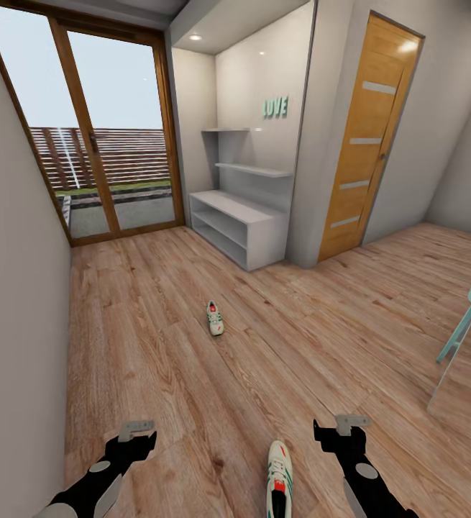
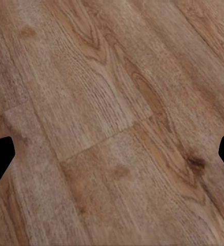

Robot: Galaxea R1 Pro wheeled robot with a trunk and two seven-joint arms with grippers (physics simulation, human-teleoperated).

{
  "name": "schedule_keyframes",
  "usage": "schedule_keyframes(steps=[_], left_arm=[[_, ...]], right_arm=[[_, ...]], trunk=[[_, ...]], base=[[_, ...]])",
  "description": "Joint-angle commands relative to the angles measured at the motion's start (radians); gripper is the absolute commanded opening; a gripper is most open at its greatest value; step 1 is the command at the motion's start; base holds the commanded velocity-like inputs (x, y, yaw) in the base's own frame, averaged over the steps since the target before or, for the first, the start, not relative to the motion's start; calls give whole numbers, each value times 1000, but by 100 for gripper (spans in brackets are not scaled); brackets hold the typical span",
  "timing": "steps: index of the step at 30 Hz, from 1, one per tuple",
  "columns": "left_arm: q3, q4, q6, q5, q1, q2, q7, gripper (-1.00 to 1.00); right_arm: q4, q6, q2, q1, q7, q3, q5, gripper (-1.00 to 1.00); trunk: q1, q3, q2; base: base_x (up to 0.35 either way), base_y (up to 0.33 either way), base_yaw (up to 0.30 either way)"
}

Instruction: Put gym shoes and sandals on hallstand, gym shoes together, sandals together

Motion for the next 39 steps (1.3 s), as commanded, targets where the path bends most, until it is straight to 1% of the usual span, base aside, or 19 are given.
schedule_keyframes(steps=[1, 10, 27, 28, 30, 32, 36, 39], left_arm=[[-1, 1, -6, 9, -1, 0, -2, 100], [-2, 1, -19, 8, 0, 0, -2, 100], [-2, 1, -20, 7, -2, 1, -2, 100], [-3, 1, -21, 7, -2, -1, -2, 100], [-7, 0, -22, 4, -1, -1, -3, 100], [-19, 0, -22, -4, -1, -1, -9, 100], [-36, 0, -21, -16, -4, -1, -29, 100], [-42, 0, -20, -19, -9, -1, -42, 100]], right_arm=[[1, -3, 0, -1, -2, 1, 0, 100], [1, -3, 0, -1, -3, 1, -1, 100], [2, -3, 0, -1, -3, 1, -2, 100], [2, -3, 5, -1, -4, 1, -3, 100], [3, -3, 7, -1, -4, 1, -3, 100], [4, -2, 9, -1, -5, 1, -3, 100], [5, -1, 13, -1, -5, 2, -4, 100], [5, -1, 16, -1, -5, 3, -5, 100]], trunk=[[0, -1, 0], [0, -1, 0], [0, -1, 0], [0, -1, 0], [0, -1, 0], [0, -1, 0], [0, -1, 0], [0, -1, 0]], base=[[0, 0, 0], [0, 0, 0], [30, 0, 0], [0, 0, 0], [0, 0, 0], [0, 0, 0], [0, 0, 0], [0, 0, 0]])
